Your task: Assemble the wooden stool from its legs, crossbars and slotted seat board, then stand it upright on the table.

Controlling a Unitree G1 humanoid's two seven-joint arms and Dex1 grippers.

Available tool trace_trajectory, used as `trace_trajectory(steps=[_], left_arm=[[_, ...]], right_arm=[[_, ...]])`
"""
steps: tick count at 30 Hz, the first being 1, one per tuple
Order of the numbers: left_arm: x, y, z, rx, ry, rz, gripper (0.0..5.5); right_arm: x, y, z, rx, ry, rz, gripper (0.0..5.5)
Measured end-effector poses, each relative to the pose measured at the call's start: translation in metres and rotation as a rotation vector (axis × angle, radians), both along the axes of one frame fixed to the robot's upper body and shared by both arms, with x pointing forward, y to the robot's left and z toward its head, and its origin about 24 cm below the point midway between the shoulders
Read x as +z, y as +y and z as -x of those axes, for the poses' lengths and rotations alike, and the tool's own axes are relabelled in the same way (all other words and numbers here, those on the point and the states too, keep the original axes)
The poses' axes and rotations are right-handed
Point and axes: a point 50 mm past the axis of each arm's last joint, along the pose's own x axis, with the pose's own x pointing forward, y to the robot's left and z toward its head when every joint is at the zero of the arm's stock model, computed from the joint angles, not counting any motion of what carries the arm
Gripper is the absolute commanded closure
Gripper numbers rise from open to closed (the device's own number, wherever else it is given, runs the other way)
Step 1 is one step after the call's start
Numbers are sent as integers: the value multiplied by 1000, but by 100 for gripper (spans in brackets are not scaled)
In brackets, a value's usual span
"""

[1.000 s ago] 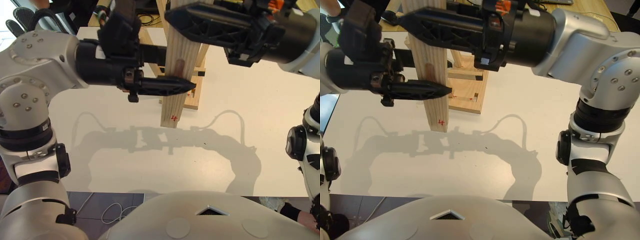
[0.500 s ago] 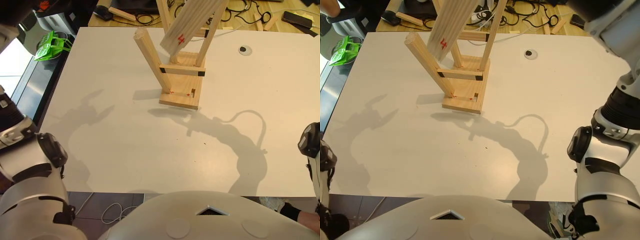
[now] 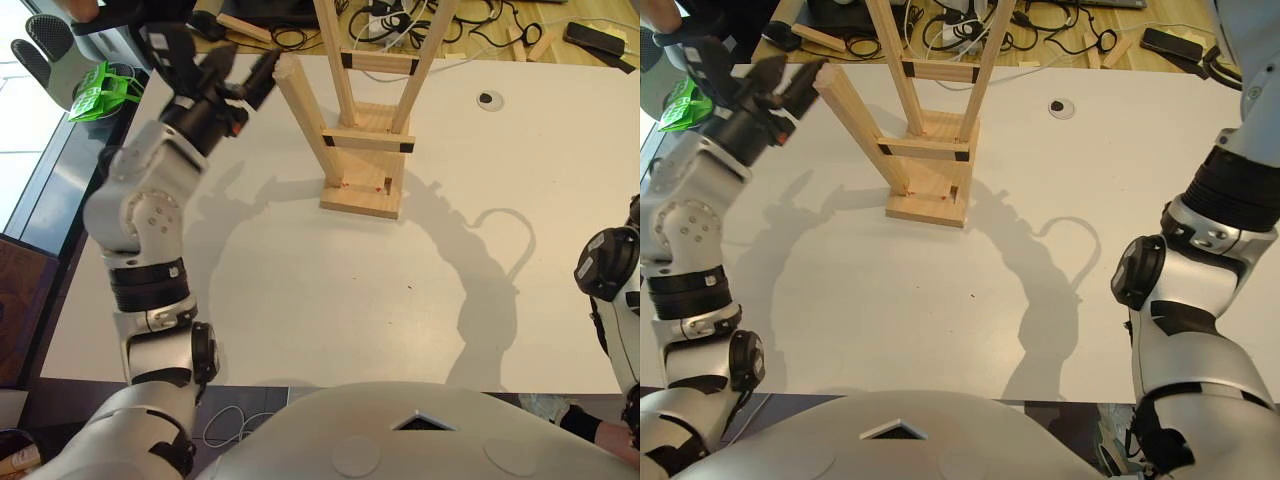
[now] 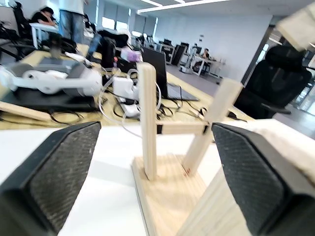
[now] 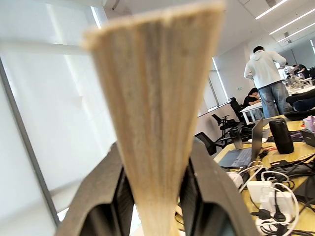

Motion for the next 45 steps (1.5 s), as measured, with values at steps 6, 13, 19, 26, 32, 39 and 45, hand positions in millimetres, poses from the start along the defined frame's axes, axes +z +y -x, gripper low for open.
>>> trace_trajectory(steps=[6,13,19,26,32,39,45], left_arm=[[-17,-18,25,-150,82,-28,134],[-15,-17,25,-90,62,-27,134],[-5,-11,20,8,-12,23,134],[-4,-13,22,16,-23,46,134],[-3,-10,22,28,-27,50,134],[-3,-10,22,30,-28,51,134],[-2,-9,22,35,-31,53,134]], right_arm=[[-13,-6,-3,-37,30,17,450],[-27,-17,-7,-77,72,17,450],[-29,-28,-8,-101,78,16,450],[-32,-30,-9,-94,88,21,450],[-33,-30,-9,-80,92,22,450],[-44,-35,-12,-94,133,24,450],[-67,-46,-14,-88,221,46,450]])
